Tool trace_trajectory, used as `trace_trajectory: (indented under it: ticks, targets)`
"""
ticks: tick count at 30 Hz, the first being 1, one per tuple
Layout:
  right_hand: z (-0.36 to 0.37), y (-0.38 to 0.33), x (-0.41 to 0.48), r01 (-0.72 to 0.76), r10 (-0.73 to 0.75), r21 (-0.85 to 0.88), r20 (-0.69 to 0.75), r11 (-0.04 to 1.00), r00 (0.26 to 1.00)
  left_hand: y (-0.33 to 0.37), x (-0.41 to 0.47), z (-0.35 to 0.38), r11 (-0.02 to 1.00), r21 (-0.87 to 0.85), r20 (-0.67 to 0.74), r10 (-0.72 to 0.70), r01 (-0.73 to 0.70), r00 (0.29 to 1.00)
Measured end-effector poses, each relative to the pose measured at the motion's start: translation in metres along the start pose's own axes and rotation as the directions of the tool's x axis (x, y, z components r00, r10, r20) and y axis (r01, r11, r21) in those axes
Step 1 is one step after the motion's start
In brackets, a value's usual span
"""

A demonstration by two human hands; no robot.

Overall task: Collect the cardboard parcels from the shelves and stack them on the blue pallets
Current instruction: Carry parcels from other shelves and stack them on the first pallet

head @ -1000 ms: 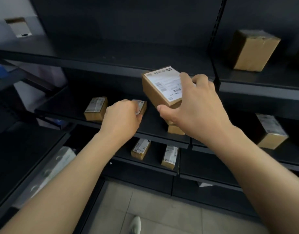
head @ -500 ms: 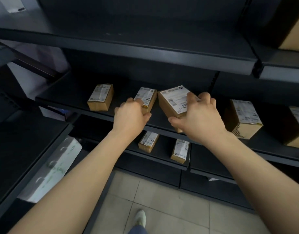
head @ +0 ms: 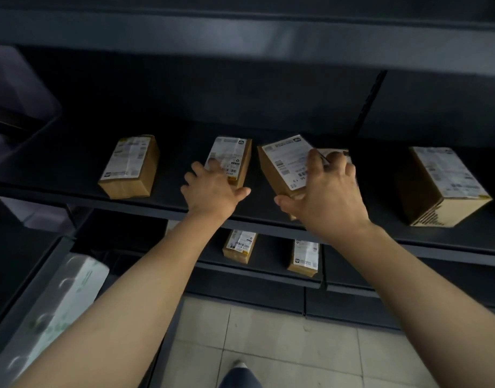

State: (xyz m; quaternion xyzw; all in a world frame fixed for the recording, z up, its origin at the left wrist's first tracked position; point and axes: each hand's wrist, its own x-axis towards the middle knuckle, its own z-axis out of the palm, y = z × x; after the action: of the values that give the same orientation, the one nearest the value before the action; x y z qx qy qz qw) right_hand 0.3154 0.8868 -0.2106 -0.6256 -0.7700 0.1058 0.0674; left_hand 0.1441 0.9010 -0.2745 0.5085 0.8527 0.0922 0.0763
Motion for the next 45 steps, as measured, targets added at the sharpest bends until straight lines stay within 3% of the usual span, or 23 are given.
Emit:
trace_trajectory:
  ticks: [4,12,18,25,35,45]
  targets:
    - [0.004,-0.001,0.008,-0.021,0.021,0.004,0.009,1.0,1.0,-0.002,0.014,0.01,0.997,-0.047,0.038,-0.052,0.054,0.998]
    - [0.002,-0.006,0.011,-0.027,0.027,0.002,-0.008,1.0,1.0,-0.004,0.015,0.013,0.987,-0.16,-0.029,-0.032,0.027,0.999]
    - [-0.007,-0.02,-0.006,0.002,-0.002,-0.007,0.02,1.0,1.0,-0.014,-0.022,-0.021,0.997,-0.075,-0.092,-0.023,0.016,0.995]
    - [-0.035,-0.041,-0.057,0.154,-0.158,0.047,0.096,0.987,0.983,-0.035,-0.106,-0.074,0.988,0.015,-0.108,-0.152,0.154,0.982]
    - [-0.091,-0.093,-0.142,0.488,-0.485,0.149,-0.062,0.86,0.872,-0.069,-0.24,-0.167,0.916,-0.056,-0.383,-0.388,0.398,0.838]
    - [-0.141,-0.196,-0.211,0.733,-0.697,0.276,-0.232,0.622,0.679,-0.125,-0.34,-0.282,0.814,-0.141,-0.617,-0.518,0.564,0.593]
